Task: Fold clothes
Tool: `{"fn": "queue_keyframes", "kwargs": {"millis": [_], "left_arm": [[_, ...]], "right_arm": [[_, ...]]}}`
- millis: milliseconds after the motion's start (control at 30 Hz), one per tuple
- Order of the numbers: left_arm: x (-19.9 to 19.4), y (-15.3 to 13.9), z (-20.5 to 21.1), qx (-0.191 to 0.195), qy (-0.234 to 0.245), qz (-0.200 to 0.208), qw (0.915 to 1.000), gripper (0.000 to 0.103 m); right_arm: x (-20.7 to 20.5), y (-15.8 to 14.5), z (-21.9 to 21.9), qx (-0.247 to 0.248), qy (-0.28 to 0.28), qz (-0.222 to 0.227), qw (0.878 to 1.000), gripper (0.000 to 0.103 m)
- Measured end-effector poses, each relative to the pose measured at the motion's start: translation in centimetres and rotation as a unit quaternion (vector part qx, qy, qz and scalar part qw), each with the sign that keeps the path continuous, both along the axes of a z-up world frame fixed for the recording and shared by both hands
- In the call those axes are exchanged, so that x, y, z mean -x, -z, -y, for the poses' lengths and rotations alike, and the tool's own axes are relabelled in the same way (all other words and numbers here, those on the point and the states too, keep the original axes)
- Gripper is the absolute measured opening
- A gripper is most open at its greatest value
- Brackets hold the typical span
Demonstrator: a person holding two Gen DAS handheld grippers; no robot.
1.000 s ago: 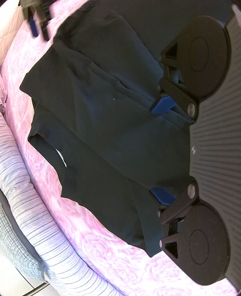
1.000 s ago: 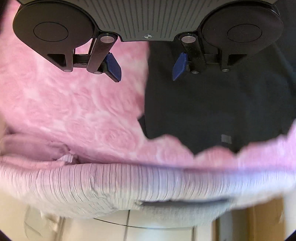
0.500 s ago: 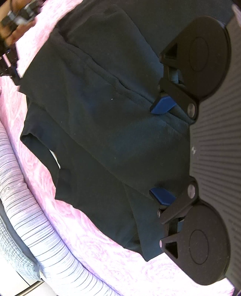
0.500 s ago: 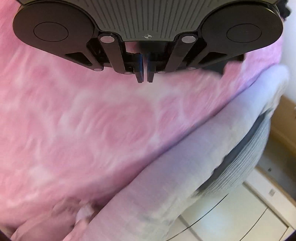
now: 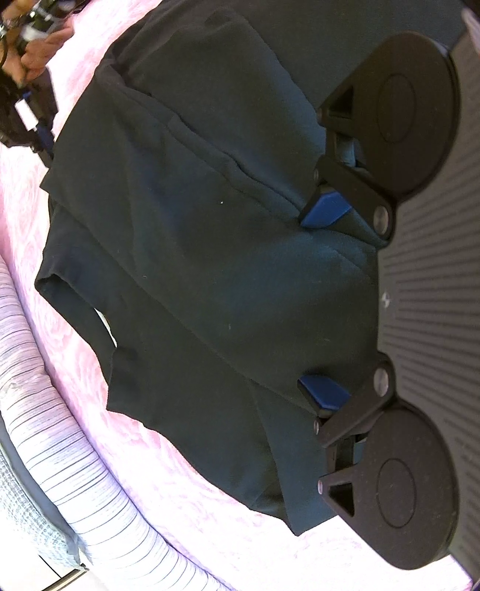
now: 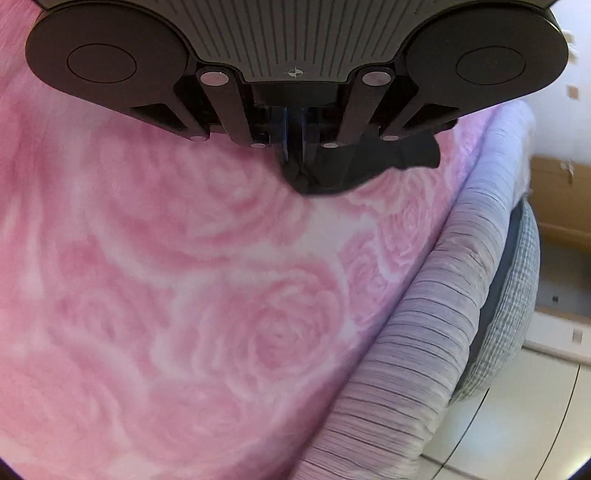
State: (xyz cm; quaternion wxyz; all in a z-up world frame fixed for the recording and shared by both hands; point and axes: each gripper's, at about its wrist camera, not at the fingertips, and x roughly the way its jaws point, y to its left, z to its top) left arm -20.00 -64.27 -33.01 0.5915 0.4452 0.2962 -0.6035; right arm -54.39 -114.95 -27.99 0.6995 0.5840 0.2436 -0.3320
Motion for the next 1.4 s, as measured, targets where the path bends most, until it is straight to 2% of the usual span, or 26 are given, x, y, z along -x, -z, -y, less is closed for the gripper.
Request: {"fn": "queue_keyframes", "kwargs": {"millis": [100,200,400,467,533,567,600,667,733,800,867,933,967,1000,1033,1200,1267,1300,1367,1400], "left_arm": [[0.1,0.1,-0.4,0.000,0.009,-0.001,1.0000,0.084],[0.2,0.2,-0.6,-0.002,0.015,-0.002,0.9999,0.084],[0.0,0.2,-0.7,-0.001,0.009,-0.009,0.9999,0.084],[0.0,0.1,-0.7,0.000,0.013,-0.007,0.9999,0.084],[-0.1,0.0,-0.6,0.002,0.015,-0.004,0.9999,0.084],[-0.3,-0.1,-0.5,0.002,0.015,-0.003,0.9999,0.084],[-0.4,-0.1,-0.6,0.002,0.015,-0.002,0.9999,0.084],[-0.7,-0.1,-0.6,0.002,0.014,-0.002,0.9999,0.084],[-0.8,-0.1,-0.7,0.000,0.016,-0.001,0.9999,0.084],[-0.8,0.0,-0.8,-0.002,0.017,-0.002,0.9998,0.084],[-0.9,0.1,-0.8,-0.005,0.016,-0.004,0.9999,0.084],[-1.0,0.0,-1.0,-0.005,0.012,-0.009,0.9999,0.084],[-1.0,-0.2,-1.2,-0.005,0.009,-0.010,0.9999,0.084],[-1.1,-0.3,-1.3,-0.006,0.007,-0.011,0.9999,0.084],[-1.1,-0.4,-1.6,-0.005,0.005,-0.012,0.9999,0.084],[-1.5,-0.9,-2.8,0.002,-0.005,-0.014,0.9999,0.084],[-1.6,-1.1,-3.3,0.004,-0.009,-0.015,0.9998,0.084],[-1.7,-1.2,-3.5,0.005,-0.011,-0.015,0.9998,0.084],[-1.9,-1.4,-4.0,0.008,-0.014,-0.016,0.9997,0.084],[-1.9,-1.5,-4.3,0.009,-0.016,-0.016,0.9997,0.084]], "right_arm": [[-0.9,-1.6,1.8,0.058,-0.035,-0.024,0.997,0.002],[-1.8,-3.2,3.7,0.116,-0.070,-0.047,0.990,0.002],[-0.7,-4.1,2.0,0.131,-0.076,-0.052,0.987,0.003],[-0.2,-3.8,0.8,0.124,-0.070,-0.055,0.988,0.008],[0.6,-3.3,-1.4,0.112,-0.058,-0.052,0.991,0.022],[1.1,-3.2,-2.7,0.107,-0.059,-0.054,0.991,0.026],[1.5,-2.8,-4.5,0.104,-0.070,-0.062,0.990,0.032],[1.9,-2.8,-8.0,0.129,-0.099,-0.093,0.982,0.036],[2.0,-2.9,-11.5,0.167,-0.141,-0.128,0.967,0.042],[1.8,-2.9,-15.0,0.218,-0.197,-0.165,0.942,0.045],[0.9,-2.2,-17.6,0.264,-0.252,-0.202,0.909,0.045],[-0.3,-1.2,-19.0,0.313,-0.295,-0.244,0.869,0.044],[-0.5,-0.7,-19.1,0.330,-0.302,-0.259,0.856,0.040],[-0.3,-0.4,-18.8,0.338,-0.298,-0.271,0.850,0.027],[0.0,-0.2,-18.5,0.346,-0.294,-0.284,0.845,0.025],[2.2,0.0,-17.7,0.334,-0.253,-0.276,0.865,0.024],[1.9,-0.3,-18.3,0.339,-0.256,-0.284,0.859,0.025],[1.4,-0.3,-18.7,0.347,-0.262,-0.292,0.852,0.025],[0.4,-0.3,-20.1,0.384,-0.290,-0.316,0.818,0.026],[-0.1,-0.1,-21.0,0.408,-0.309,-0.325,0.795,0.027]]}}
